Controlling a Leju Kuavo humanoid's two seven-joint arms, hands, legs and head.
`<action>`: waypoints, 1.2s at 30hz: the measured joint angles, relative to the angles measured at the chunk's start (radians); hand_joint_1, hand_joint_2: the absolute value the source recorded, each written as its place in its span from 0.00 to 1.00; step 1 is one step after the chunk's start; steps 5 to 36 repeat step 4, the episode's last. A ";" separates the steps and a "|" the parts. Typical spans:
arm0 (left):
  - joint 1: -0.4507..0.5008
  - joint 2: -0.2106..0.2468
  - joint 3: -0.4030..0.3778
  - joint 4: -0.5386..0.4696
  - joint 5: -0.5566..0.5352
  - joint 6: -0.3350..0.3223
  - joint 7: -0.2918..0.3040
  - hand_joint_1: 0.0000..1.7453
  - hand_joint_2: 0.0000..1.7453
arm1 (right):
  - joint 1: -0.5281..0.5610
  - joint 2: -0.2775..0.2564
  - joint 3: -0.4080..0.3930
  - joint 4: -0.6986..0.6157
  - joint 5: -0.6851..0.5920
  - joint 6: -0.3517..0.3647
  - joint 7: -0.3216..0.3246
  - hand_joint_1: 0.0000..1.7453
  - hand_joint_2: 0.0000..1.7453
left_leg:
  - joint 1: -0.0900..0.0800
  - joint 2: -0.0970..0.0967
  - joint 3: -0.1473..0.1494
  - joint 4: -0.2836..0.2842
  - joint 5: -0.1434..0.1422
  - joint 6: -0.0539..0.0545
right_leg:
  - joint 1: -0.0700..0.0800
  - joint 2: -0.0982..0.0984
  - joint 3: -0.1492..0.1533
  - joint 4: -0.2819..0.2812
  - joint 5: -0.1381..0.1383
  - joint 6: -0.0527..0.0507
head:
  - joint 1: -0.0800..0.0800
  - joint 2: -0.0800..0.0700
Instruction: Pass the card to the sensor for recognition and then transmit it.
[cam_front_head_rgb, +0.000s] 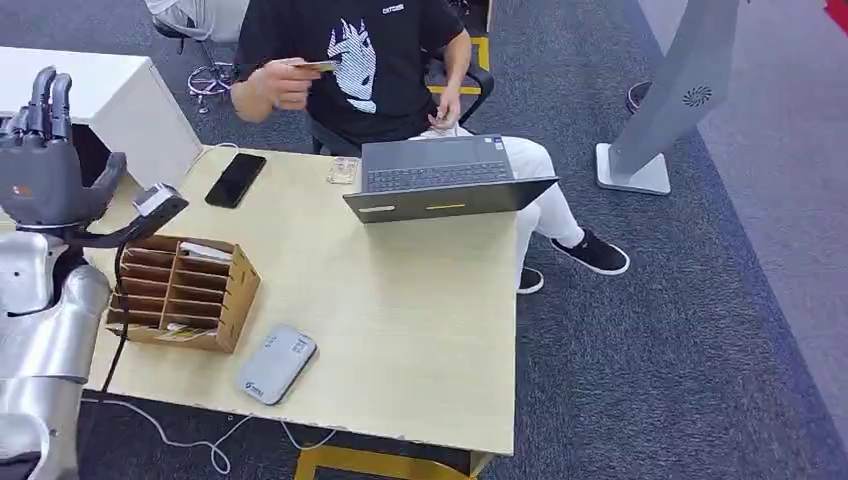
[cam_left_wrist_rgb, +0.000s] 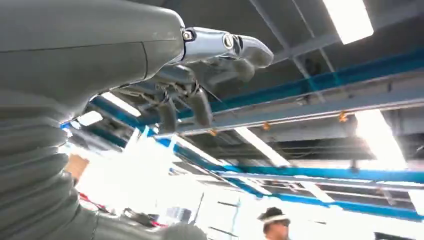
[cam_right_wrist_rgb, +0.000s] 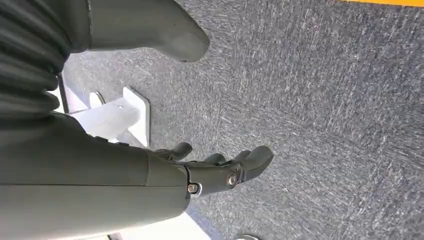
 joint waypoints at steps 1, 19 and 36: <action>0.006 -0.013 0.014 -0.011 0.008 0.000 -0.009 0.00 1.00 | -0.001 0.001 0.000 0.000 0.005 0.000 -0.001 0.00 1.00 | 0.000 0.001 0.000 0.000 0.000 0.000 | 0.000 0.001 0.000 0.000 0.000 0.000 | 0.000 0.000; 0.029 -0.069 0.053 -0.060 0.071 0.000 -0.097 0.00 1.00 | 0.002 0.002 0.000 0.000 0.004 -0.002 -0.002 0.00 1.00 | 0.000 0.000 0.000 0.000 0.000 0.000 | 0.000 0.000 0.000 0.000 0.000 0.001 | 0.000 0.000; 0.029 -0.069 0.053 -0.060 0.071 0.000 -0.097 0.00 1.00 | 0.002 0.002 0.000 0.000 0.004 -0.002 -0.002 0.00 1.00 | 0.000 0.000 0.000 0.000 0.000 0.000 | 0.000 0.000 0.000 0.000 0.000 0.001 | 0.000 0.000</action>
